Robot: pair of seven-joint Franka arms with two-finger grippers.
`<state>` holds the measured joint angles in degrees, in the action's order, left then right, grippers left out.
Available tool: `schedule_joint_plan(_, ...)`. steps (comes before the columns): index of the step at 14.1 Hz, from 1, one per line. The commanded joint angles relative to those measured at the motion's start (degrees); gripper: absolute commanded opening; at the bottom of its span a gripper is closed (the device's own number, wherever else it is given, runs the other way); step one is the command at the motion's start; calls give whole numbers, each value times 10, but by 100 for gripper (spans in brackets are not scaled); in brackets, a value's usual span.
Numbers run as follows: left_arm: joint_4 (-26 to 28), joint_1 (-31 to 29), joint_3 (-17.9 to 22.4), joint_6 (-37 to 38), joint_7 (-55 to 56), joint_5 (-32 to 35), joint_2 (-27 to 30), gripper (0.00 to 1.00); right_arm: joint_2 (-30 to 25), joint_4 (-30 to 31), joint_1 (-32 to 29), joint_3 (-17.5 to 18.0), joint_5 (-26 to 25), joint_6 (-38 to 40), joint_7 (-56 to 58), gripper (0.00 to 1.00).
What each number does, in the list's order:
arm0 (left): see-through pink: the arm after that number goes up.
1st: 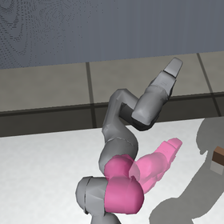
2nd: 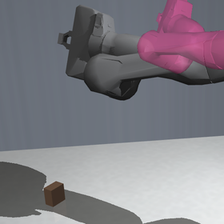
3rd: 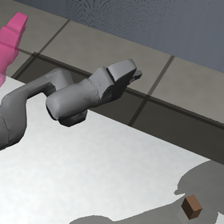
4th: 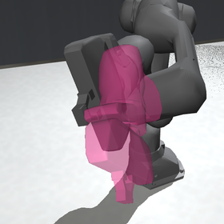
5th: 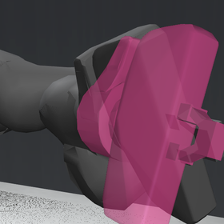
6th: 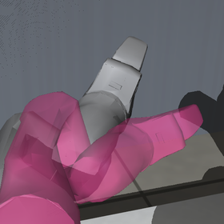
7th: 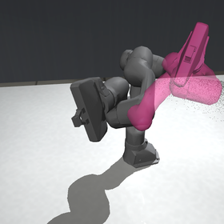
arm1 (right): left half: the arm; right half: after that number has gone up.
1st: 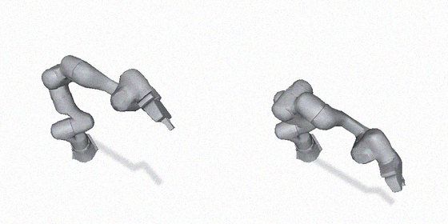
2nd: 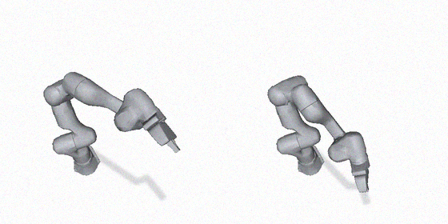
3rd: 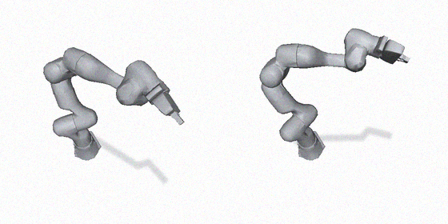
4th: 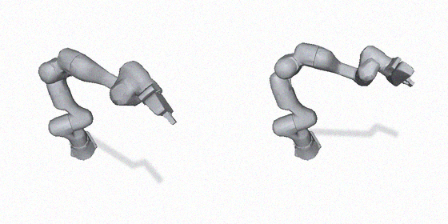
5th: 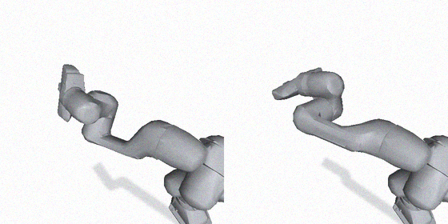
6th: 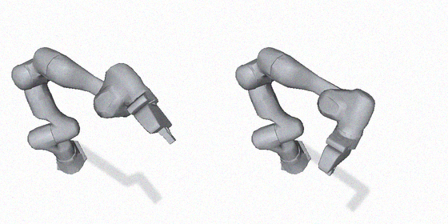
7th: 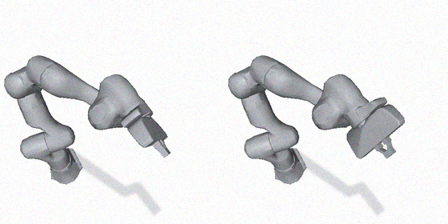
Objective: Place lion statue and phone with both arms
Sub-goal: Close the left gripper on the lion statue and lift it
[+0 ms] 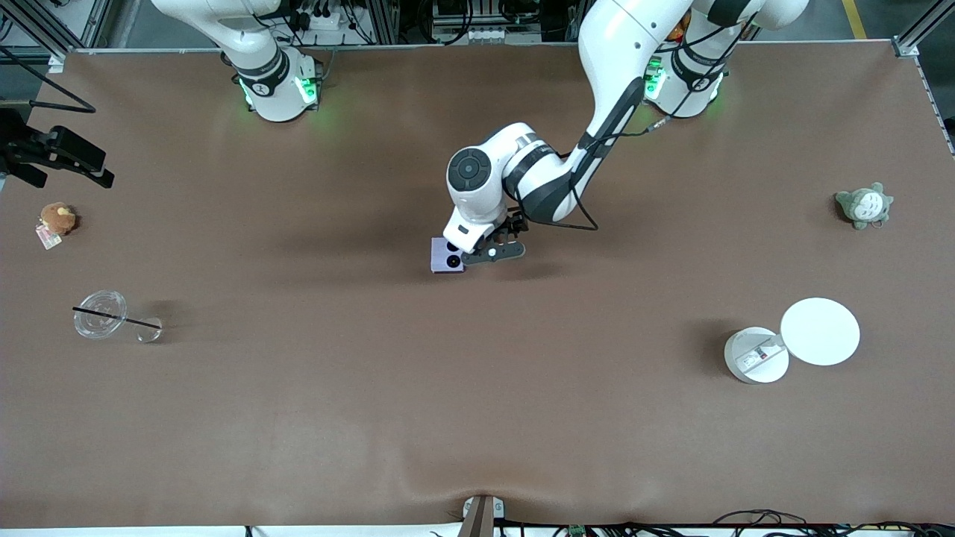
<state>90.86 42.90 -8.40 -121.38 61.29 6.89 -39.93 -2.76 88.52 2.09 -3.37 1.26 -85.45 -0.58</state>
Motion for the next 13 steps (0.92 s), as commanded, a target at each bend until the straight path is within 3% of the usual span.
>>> schedule_joint_plan(1, 9, 4, 3, -7, 15, 14, 4, 79, 6, -12, -5, 4, -5, 9, 6, 100)
schedule_joint_plan(3, 9, 3, 3, -7, 15, 14, 1, 58, 6, -12, -5, 4, -5, 9, 6, 100)
schedule_joint_plan(4, 9, 2, 3, -7, 14, 15, 0, 38, 6, -12, -5, 4, -5, 9, 6, 100)
schedule_joint_plan(7, 9, 1, 4, -7, 14, 14, 1, 0, 6, -12, -5, 4, -5, 9, 6, 100)
schedule_joint_plan(13, 9, -47, 4, 80, -68, 16, 63, 0, 18, -12, 3, 6, -5, 9, 9, 100)
